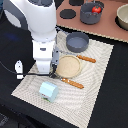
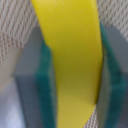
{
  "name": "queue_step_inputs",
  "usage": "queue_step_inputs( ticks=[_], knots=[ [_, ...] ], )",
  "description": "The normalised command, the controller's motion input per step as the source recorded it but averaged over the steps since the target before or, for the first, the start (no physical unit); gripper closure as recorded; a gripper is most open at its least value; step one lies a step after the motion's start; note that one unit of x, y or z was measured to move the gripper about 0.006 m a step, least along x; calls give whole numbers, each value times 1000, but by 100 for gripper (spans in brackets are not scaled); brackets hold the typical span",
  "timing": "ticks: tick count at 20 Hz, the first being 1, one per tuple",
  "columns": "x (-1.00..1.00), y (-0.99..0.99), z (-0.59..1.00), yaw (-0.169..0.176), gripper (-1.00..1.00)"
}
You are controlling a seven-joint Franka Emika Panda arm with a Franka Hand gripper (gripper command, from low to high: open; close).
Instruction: Interact with the objects in diverse but meaningful ways.
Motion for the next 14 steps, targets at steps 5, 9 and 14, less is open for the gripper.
queue_step_inputs(
  ticks=[5,9,14],
  knots=[
    [-346,42,198,88,100],
    [-213,74,156,241,100],
    [-256,83,-64,235,100]
  ],
)
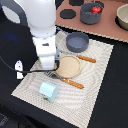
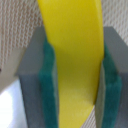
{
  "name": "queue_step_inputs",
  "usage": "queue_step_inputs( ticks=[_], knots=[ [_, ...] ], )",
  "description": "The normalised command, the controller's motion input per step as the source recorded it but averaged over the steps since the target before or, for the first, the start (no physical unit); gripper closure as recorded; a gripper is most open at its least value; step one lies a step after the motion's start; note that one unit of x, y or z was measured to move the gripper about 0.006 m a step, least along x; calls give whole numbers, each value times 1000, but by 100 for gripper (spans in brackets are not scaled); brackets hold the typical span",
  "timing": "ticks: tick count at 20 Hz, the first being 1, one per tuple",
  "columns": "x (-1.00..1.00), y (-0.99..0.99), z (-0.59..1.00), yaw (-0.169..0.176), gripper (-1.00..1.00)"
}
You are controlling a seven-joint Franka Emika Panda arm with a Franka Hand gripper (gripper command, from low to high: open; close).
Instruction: Interact with the objects in diverse but meaningful ways.
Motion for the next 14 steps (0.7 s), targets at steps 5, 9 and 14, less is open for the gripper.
queue_step_inputs(
  ticks=[5,9,14],
  knots=[
    [-323,225,221,163,100],
    [-214,29,869,30,100],
    [11,12,1000,-20,100]
  ],
)
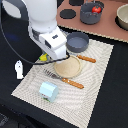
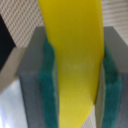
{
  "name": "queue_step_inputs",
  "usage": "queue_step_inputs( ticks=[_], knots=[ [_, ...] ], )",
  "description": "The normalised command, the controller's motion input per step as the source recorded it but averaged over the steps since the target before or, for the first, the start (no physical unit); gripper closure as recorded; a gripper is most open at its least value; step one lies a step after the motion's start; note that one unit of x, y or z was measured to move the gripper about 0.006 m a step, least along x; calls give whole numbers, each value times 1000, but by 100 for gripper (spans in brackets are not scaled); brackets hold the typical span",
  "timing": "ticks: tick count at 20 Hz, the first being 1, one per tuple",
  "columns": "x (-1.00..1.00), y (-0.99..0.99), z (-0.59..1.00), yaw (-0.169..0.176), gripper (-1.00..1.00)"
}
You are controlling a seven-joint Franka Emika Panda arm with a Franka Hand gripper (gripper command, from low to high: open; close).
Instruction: Interact with the objects in diverse but meaningful ways.
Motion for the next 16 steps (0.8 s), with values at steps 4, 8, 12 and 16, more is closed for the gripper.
queue_step_inputs(
  ticks=[4,8,12,16],
  knots=[
    [261,92,1000,-120,100],
    [354,160,944,-173,100],
    [321,184,576,-178,100],
    [275,246,384,-50,100]
  ],
)
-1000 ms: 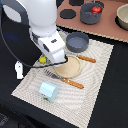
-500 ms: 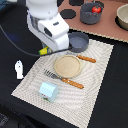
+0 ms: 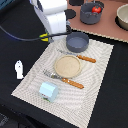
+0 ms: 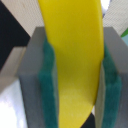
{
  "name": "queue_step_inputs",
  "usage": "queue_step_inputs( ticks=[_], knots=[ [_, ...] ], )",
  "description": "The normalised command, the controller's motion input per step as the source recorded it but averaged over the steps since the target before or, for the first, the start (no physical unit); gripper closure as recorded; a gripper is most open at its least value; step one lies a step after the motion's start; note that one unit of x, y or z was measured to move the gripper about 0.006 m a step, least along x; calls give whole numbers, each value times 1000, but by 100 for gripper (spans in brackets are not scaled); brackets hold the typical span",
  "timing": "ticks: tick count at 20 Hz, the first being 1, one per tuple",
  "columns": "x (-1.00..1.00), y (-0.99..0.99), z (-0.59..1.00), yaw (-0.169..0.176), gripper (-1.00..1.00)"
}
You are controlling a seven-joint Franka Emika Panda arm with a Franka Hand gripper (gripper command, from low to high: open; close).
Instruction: Interact with the objects in diverse but meaningful ways.
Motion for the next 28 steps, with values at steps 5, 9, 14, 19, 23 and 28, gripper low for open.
queue_step_inputs(
  ticks=[5,9,14,19,23,28],
  knots=[
    [286,298,237,-1,100],
    [425,433,292,0,100],
    [483,356,194,-3,100],
    [585,311,158,-27,100],
    [499,254,63,-31,100],
    [405,289,69,-33,100]
  ],
)
